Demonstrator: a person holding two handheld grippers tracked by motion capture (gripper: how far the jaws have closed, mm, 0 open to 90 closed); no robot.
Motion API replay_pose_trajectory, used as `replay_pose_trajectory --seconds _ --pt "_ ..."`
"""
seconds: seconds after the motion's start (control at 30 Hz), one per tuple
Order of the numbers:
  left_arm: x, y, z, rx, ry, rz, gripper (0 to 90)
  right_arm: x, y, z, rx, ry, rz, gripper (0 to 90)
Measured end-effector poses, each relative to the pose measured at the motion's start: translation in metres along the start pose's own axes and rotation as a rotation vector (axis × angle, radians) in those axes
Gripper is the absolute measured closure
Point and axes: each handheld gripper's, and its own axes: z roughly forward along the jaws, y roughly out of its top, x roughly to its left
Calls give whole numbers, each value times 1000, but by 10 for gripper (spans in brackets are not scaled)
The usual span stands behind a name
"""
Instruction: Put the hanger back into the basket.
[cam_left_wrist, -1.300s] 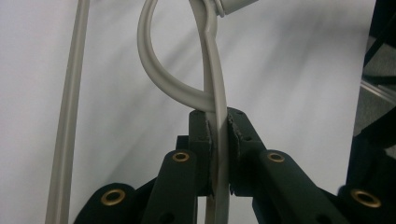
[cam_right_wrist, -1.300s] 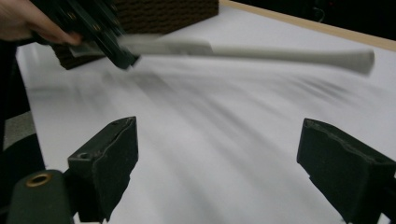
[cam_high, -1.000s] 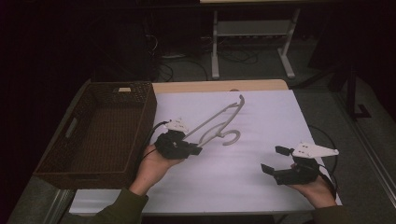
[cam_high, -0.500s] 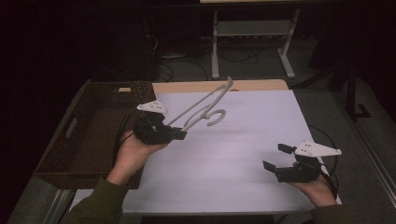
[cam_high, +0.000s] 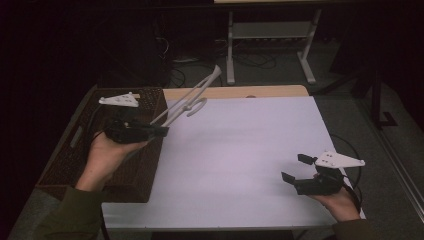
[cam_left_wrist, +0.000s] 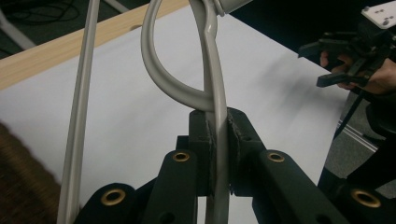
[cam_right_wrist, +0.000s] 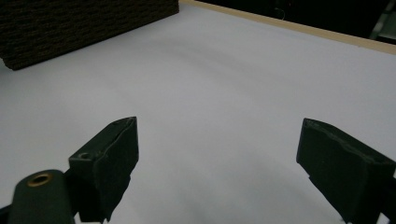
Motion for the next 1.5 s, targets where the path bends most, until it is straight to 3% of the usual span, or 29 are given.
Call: replay_pose_trajectory --seconds 0.17,0.27,0.4,0.67,1.0,1.5 --pt "14 -7 -18 3 40 -9 824 0 0 0 -2 -2 3 124" --pt "29 -16 -33 20 89 -22 824 -1 0 0 -1 -4 5 124" --pt "44 -27 -48 26 123 -44 824 -1 0 1 0 -5 8 124" --pt "64 -50 -75 45 166 -73 824 -2 0 1 1 -13 10 124" --pt "77 -72 -87 79 182 -111 824 -2 0 3 4 -16 5 124" --pt "93 -87 -76 159 171 -140 823 -3 0 3 11 -17 5 127"
